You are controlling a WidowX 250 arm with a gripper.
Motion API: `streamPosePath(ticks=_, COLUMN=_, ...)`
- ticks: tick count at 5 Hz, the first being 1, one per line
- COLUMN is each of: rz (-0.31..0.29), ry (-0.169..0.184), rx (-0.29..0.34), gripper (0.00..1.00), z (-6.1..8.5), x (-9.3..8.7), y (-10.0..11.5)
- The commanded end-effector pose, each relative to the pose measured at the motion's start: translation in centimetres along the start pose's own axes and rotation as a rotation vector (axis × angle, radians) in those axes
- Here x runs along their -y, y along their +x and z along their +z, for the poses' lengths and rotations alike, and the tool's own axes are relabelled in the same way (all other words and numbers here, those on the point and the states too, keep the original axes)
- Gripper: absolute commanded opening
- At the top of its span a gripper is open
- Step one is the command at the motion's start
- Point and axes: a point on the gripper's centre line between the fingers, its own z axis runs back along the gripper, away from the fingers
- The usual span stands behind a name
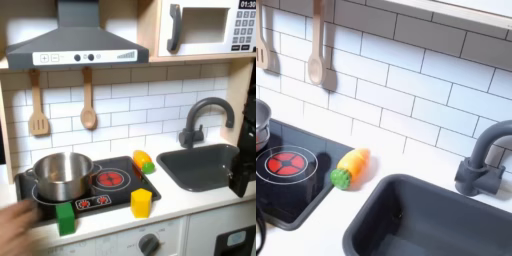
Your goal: Slide pot right
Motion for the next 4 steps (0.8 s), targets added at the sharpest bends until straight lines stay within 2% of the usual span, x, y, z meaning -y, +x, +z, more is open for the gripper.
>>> streamPosePath(ticks=1, rz=0.0, ry=0.002, rx=-0.001, gripper=1.0, z=0.0, x=0.0, y=0.0)
streamPosePath(ticks=2, rz=0.001, ry=0.024, rx=0.032, gripper=1.0, z=0.0, x=-1.4, y=1.9)
streamPosePath(ticks=4, rz=0.003, ry=0.007, rx=0.025, gripper=1.0, z=-0.6, x=-3.5, y=5.3)
